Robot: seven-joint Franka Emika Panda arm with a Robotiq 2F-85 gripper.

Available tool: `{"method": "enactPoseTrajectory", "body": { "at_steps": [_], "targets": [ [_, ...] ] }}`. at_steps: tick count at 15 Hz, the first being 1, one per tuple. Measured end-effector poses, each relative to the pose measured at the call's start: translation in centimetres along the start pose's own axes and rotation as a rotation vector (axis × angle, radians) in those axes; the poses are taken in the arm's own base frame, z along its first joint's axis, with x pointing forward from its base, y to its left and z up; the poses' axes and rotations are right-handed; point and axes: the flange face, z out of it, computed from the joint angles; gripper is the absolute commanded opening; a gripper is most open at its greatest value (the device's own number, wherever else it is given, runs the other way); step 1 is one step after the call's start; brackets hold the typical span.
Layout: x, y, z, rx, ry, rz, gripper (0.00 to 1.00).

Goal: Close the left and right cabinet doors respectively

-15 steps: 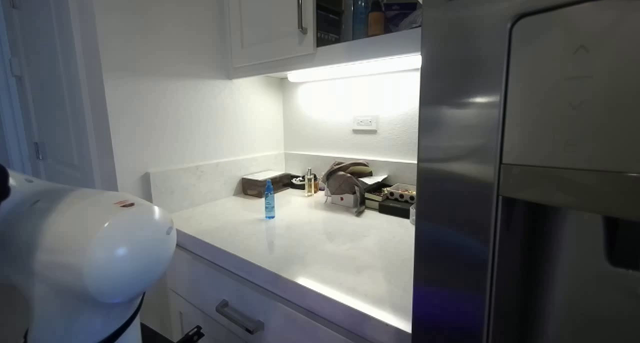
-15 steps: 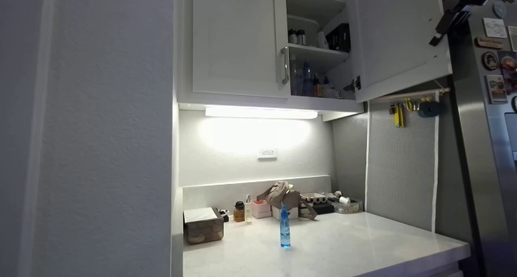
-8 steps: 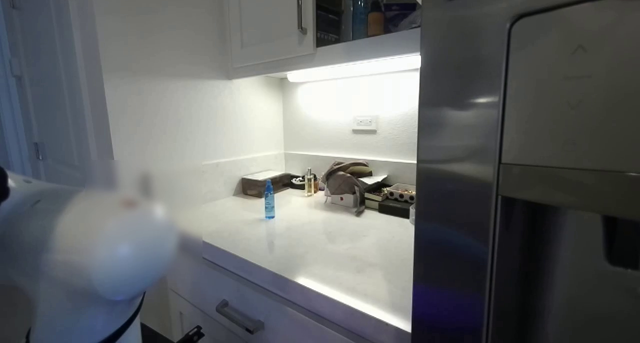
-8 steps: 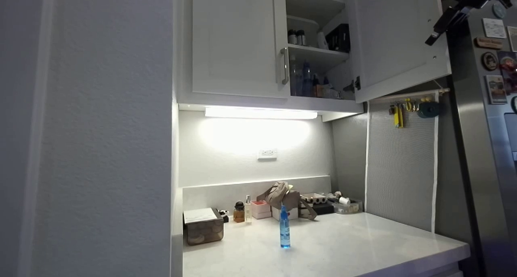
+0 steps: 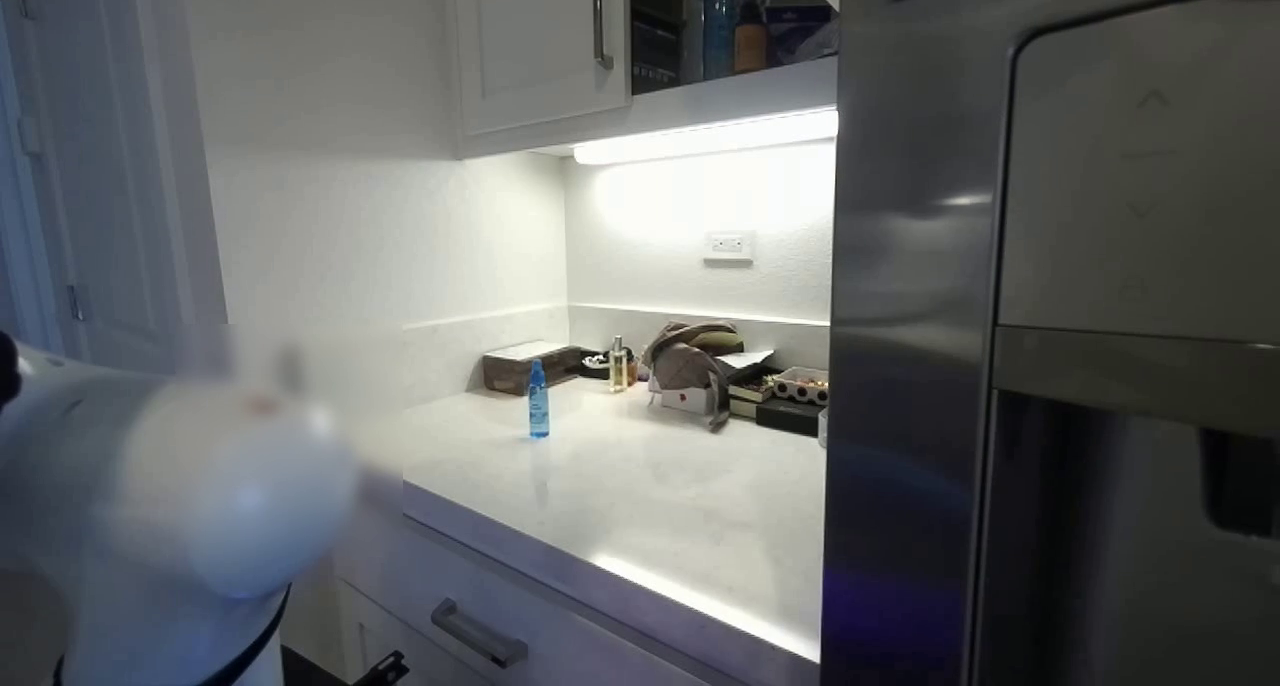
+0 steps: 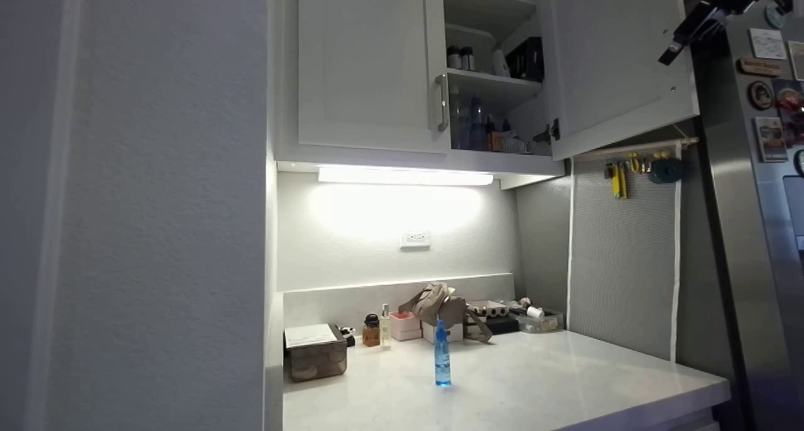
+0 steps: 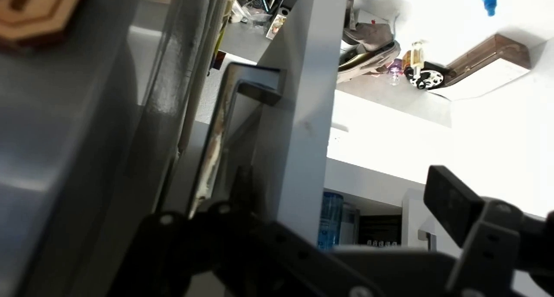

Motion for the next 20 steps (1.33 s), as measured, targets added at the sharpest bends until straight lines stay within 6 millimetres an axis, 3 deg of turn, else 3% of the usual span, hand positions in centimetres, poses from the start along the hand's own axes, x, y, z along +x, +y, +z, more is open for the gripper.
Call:
{"method": "enactPoseTrajectory", "body": {
  "at_steps": [6, 13, 16, 20],
  "targets": [
    [1.4, -2.2, 0.4, -0.012, -0.040, 0.027, 1.00],
    [4.5, -8.5, 1.9, 0.040, -0.081, -0.062, 1.00],
    [6.2, -11.6, 4.5, 0.143, -0.090, -0.115, 1.00],
    [8.8, -14.5, 10.1, 0.325, -0.132, -0.152, 1.00]
  ]
}}
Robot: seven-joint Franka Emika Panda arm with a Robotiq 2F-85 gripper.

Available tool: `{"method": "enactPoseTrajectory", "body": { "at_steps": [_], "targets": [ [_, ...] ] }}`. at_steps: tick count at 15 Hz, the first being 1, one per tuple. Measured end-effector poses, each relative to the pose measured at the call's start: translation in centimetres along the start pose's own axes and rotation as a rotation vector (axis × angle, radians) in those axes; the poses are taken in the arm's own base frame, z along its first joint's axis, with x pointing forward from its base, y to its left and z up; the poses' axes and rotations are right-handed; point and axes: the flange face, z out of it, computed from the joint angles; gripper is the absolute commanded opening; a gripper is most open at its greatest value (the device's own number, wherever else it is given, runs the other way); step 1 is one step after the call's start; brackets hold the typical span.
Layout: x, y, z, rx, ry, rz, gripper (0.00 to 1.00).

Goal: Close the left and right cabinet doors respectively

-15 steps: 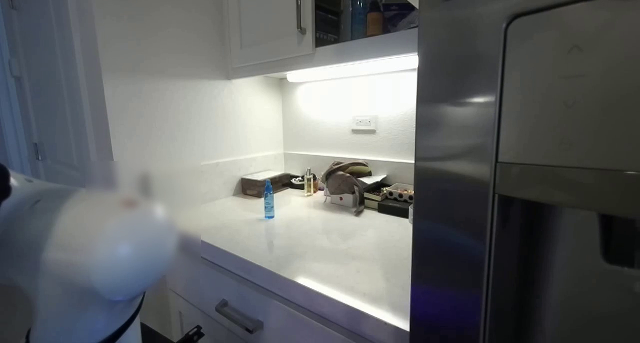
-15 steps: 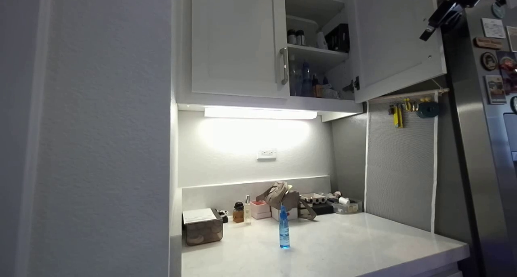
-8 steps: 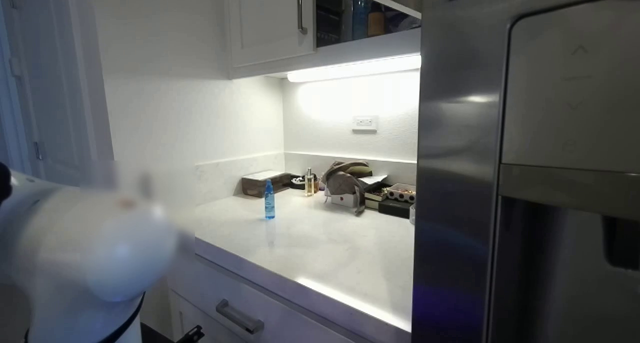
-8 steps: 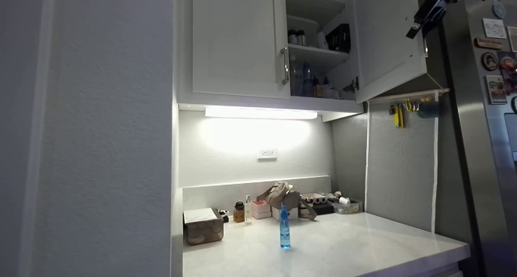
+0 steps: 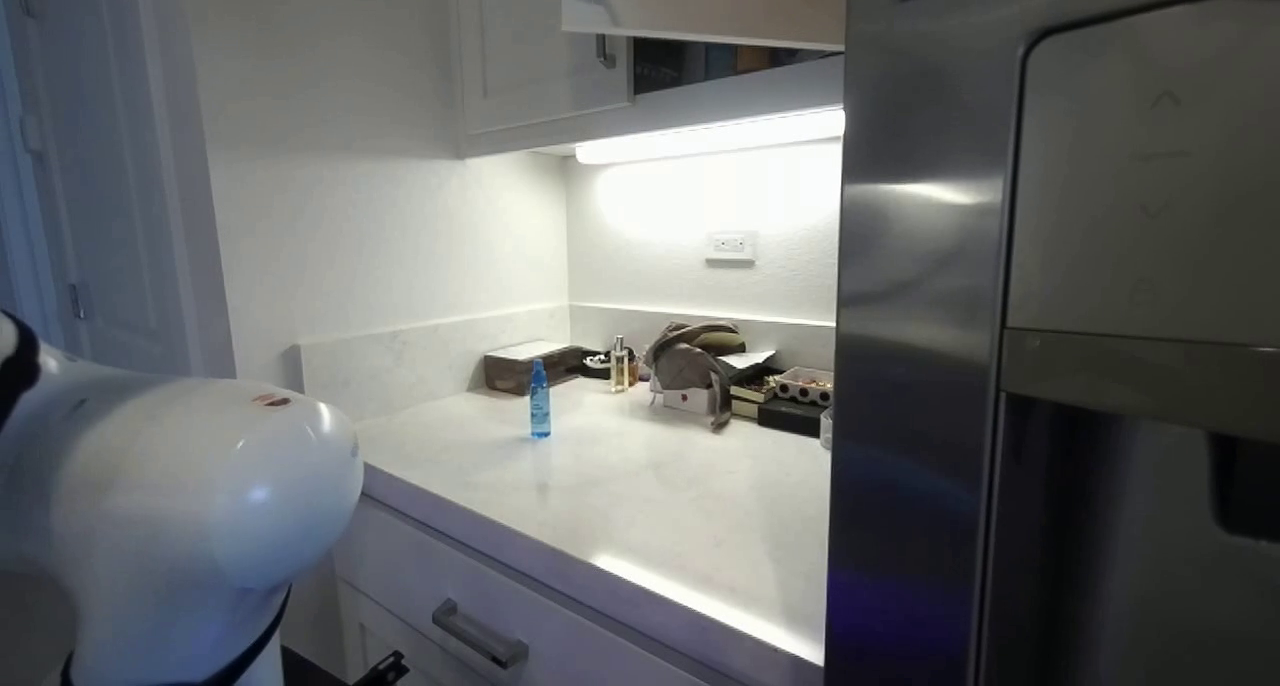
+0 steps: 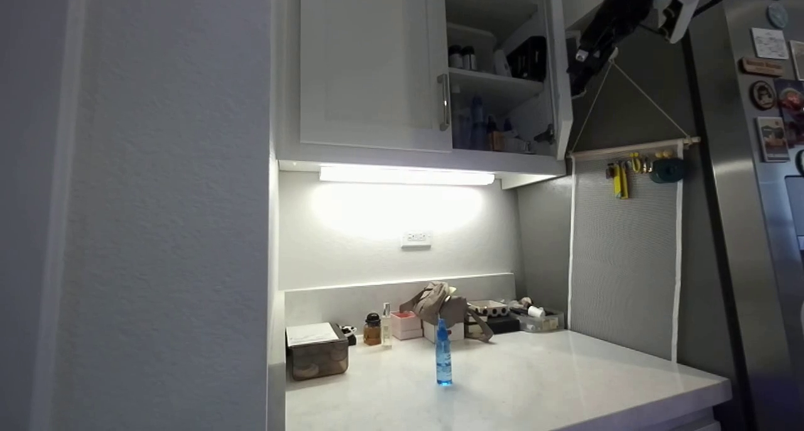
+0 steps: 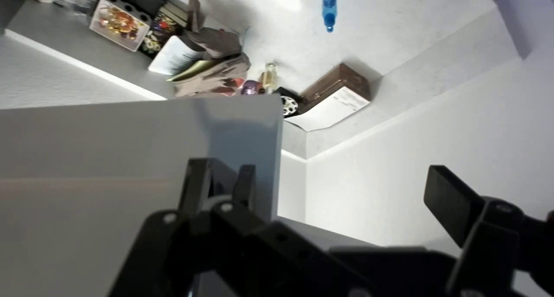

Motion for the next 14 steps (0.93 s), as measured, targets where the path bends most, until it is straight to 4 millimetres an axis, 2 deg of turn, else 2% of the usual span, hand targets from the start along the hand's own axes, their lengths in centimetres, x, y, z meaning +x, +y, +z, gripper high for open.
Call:
{"method": "enactPoseTrajectory", "body": {
  "at_steps": [5, 6, 8, 9, 10, 14],
  "targets": [
    [3.4, 0.8, 6.6, 0.086, -0.110, 0.041, 1.00],
    [3.6, 1.3, 7.4, 0.079, -0.129, 0.062, 1.00],
    [3.7, 2.4, 7.7, 0.052, -0.148, 0.106, 1.00],
    [3.6, 2.7, 7.4, 0.033, -0.148, 0.122, 0.75],
    [3.5, 2.9, 6.7, 0.013, -0.143, 0.134, 0.72],
    [3.6, 2.3, 3.7, -0.089, -0.080, 0.139, 0.42]
  ]
}}
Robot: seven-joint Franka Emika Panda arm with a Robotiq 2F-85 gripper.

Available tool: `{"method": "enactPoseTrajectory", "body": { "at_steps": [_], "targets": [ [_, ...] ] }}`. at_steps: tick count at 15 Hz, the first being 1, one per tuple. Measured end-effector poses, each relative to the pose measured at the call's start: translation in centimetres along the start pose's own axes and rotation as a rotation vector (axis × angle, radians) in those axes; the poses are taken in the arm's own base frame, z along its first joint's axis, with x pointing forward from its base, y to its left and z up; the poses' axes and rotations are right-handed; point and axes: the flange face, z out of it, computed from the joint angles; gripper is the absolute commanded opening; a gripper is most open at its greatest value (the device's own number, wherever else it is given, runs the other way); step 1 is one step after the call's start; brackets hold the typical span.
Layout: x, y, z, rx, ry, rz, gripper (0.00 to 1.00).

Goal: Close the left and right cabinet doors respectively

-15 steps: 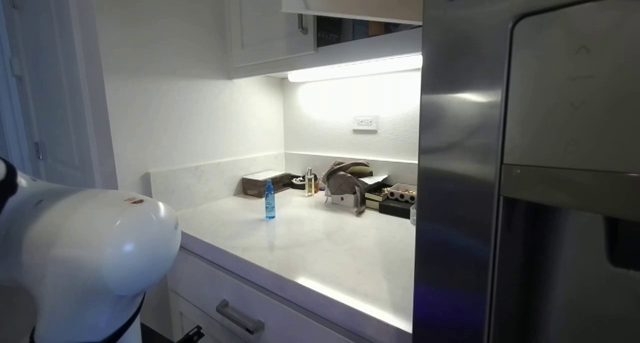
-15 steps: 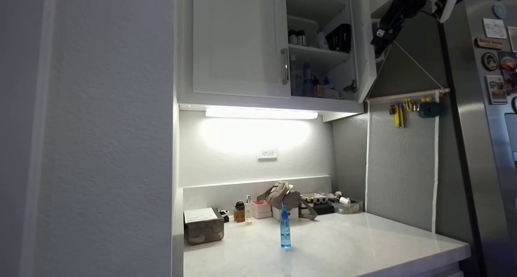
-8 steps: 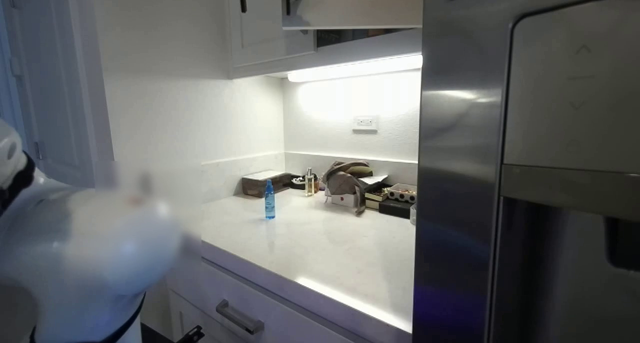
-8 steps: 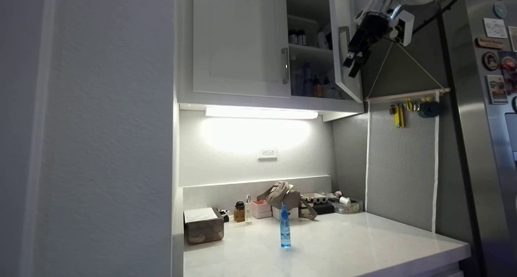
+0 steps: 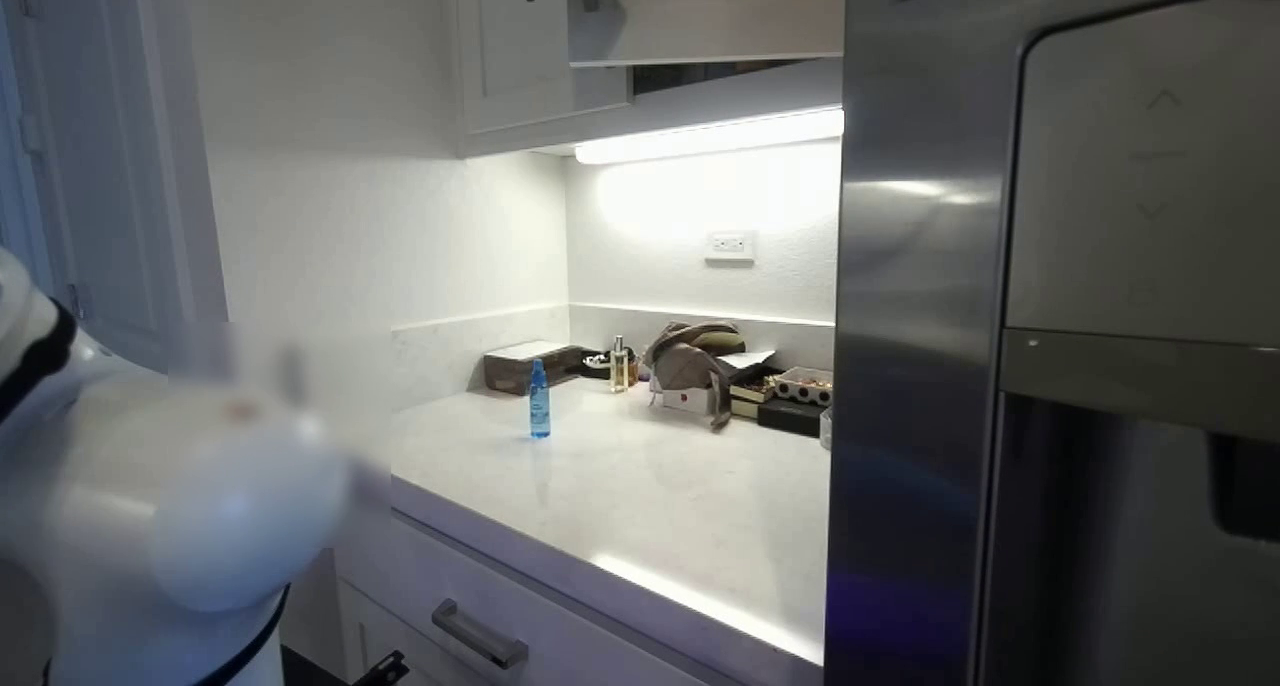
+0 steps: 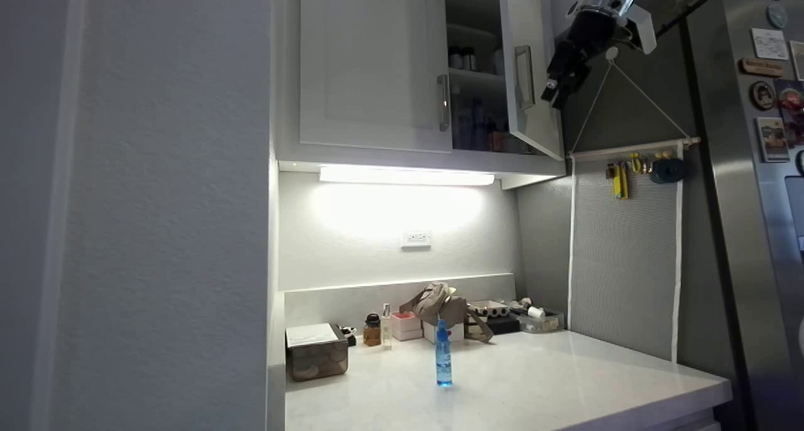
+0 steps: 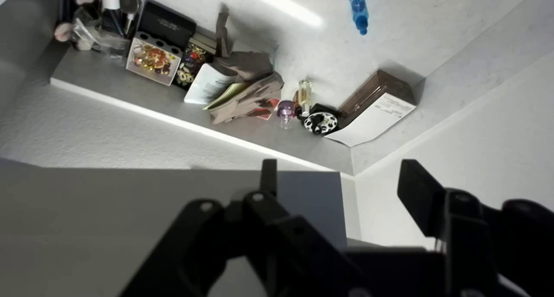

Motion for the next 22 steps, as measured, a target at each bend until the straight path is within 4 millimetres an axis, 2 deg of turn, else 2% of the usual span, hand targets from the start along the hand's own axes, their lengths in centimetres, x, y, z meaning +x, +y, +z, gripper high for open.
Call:
{"method": "enactPoseTrajectory", "body": {
  "at_steps": [5, 6, 12, 22],
  "targets": [
    [1.3, -1.3, -1.8, -0.120, 0.095, 0.009, 0.03],
    [1.6, -1.5, -1.9, -0.137, 0.107, 0.011, 0.00],
    [2.9, -1.2, -1.7, -0.221, 0.199, 0.001, 0.00],
    [5.4, 1.6, 2.4, -0.283, 0.313, 0.006, 0.00]
  ]
}}
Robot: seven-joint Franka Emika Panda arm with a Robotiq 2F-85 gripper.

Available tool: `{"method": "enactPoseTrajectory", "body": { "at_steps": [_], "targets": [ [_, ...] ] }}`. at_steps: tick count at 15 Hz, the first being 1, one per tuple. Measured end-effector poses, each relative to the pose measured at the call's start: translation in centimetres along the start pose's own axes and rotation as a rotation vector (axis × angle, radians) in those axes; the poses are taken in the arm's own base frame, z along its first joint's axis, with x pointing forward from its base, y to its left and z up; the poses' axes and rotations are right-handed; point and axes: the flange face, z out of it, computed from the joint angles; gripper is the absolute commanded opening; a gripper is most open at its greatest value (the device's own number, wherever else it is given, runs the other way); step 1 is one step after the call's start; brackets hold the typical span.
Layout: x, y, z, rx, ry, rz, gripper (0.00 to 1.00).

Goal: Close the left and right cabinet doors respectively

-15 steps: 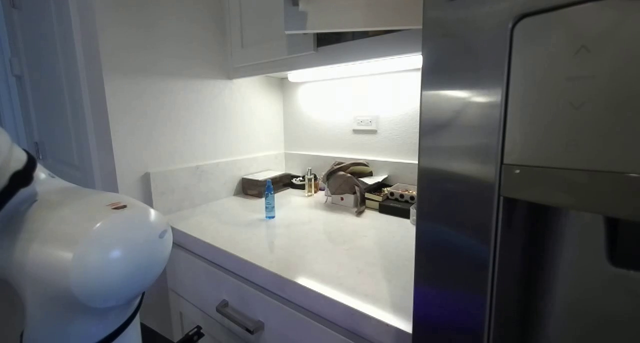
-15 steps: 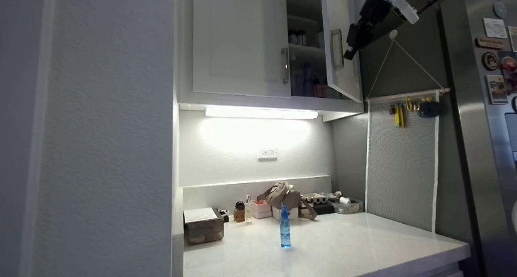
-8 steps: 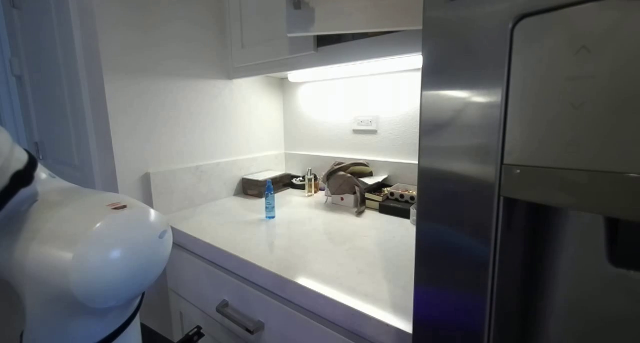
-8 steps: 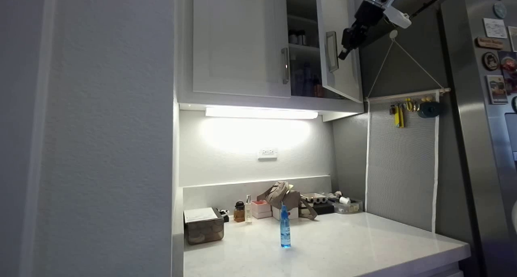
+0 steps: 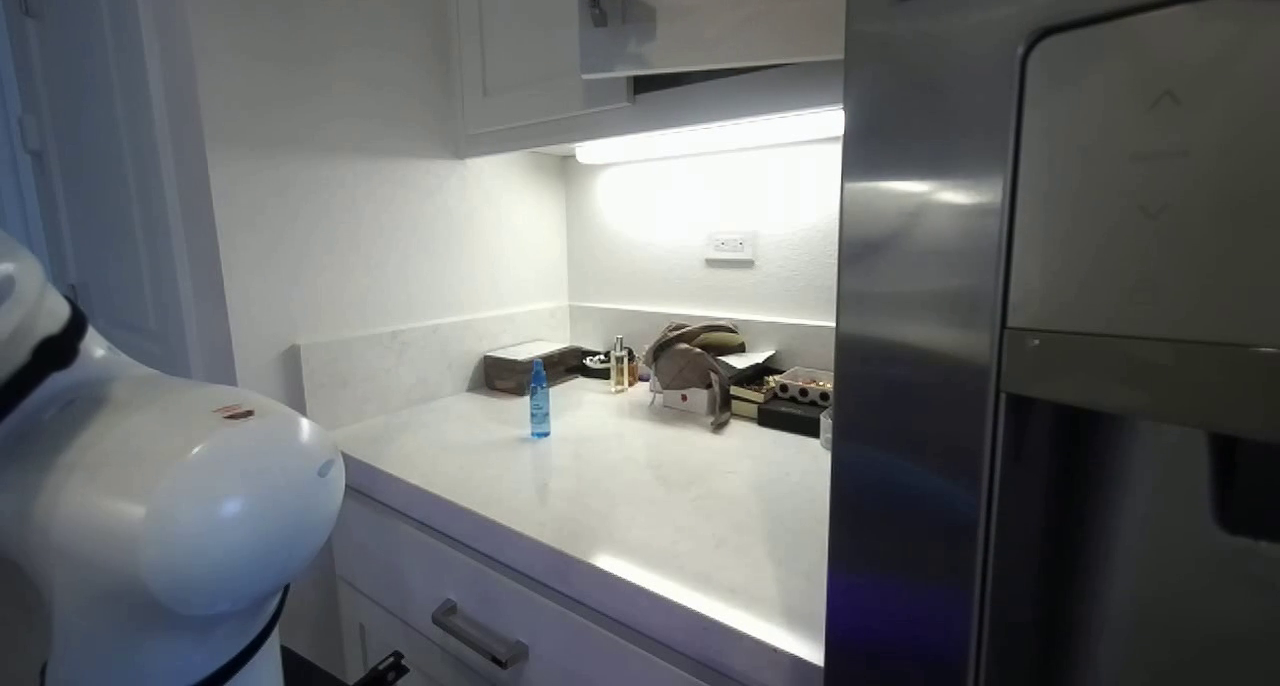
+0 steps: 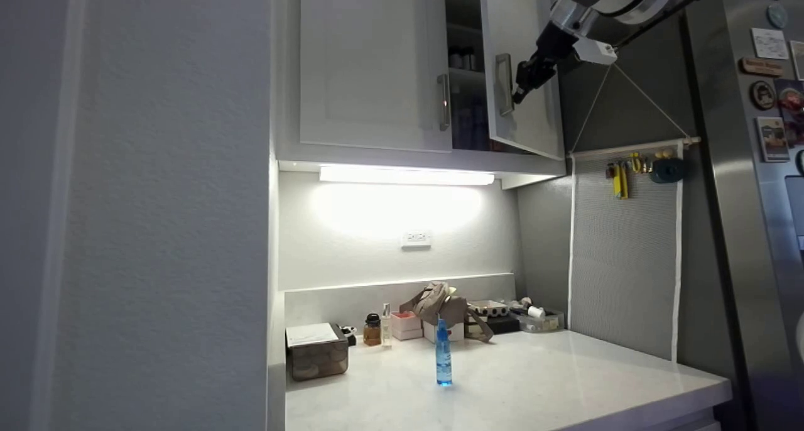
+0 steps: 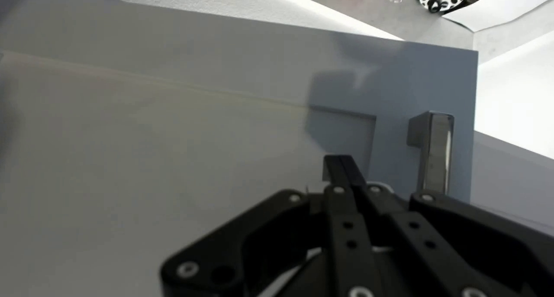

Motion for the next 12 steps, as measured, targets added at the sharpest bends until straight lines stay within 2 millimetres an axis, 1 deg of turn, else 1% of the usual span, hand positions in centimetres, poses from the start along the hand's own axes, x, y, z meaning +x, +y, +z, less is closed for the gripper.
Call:
{"method": "enactPoseTrajectory", "body": {
  "at_steps": [6, 12],
  "targets": [
    [1.3, -0.2, 3.2, -0.024, 0.072, -0.012, 0.00],
    [2.3, -0.3, 5.7, -0.047, 0.121, -0.021, 0.00]
  ]
}}
